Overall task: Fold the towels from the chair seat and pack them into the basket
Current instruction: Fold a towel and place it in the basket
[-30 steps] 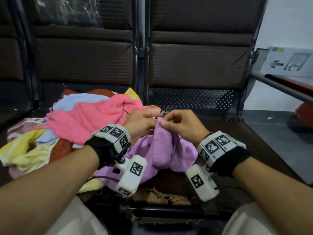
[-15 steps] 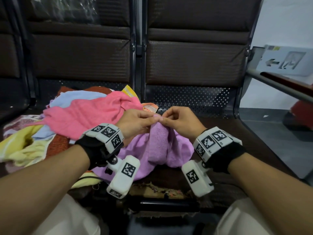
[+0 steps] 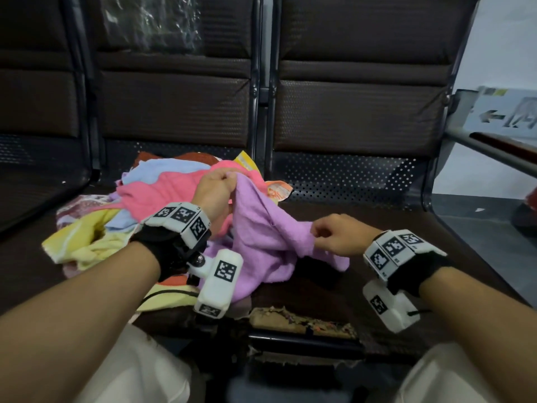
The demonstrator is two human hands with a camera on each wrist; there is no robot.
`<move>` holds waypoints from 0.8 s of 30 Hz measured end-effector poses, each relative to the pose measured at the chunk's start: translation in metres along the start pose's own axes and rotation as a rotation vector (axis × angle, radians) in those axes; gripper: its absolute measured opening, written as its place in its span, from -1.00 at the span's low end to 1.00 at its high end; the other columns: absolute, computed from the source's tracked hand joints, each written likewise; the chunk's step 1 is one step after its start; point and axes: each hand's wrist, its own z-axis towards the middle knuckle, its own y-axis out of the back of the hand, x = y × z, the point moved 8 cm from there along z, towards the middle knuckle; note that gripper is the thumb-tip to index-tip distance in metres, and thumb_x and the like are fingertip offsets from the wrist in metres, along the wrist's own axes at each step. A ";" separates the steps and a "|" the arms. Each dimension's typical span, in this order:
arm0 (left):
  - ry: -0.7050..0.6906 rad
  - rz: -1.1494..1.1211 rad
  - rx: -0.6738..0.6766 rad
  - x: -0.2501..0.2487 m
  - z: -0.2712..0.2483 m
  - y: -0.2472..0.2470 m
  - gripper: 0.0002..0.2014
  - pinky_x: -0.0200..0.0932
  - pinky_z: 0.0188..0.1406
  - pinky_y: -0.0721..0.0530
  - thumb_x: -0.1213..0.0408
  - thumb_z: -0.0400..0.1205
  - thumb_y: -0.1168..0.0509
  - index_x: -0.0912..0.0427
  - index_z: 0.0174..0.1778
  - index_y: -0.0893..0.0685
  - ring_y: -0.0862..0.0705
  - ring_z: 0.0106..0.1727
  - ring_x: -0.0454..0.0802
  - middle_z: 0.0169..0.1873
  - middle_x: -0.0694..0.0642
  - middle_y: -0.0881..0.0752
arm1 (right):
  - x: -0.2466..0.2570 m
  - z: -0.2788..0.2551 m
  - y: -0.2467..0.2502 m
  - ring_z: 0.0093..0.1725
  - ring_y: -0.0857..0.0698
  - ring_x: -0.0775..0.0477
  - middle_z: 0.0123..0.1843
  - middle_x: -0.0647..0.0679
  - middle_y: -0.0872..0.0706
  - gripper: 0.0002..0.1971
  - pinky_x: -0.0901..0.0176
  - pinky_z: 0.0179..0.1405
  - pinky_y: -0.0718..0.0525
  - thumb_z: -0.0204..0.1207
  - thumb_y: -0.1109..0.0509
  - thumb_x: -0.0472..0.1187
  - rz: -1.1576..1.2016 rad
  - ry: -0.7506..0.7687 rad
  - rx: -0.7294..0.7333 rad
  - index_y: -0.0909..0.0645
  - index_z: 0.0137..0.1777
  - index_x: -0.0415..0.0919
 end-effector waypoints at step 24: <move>-0.012 -0.423 0.064 -0.023 -0.005 -0.017 -0.71 -0.20 -0.21 -0.57 0.54 0.70 -0.01 0.27 -0.28 -0.53 -0.50 -0.28 -0.04 -0.40 0.12 -0.56 | -0.040 -0.020 0.052 0.04 -0.68 -0.27 -0.02 -0.17 -0.74 -0.79 0.10 -0.11 -0.57 0.35 -0.32 -0.29 0.081 -0.330 -0.543 -0.74 -0.12 -0.08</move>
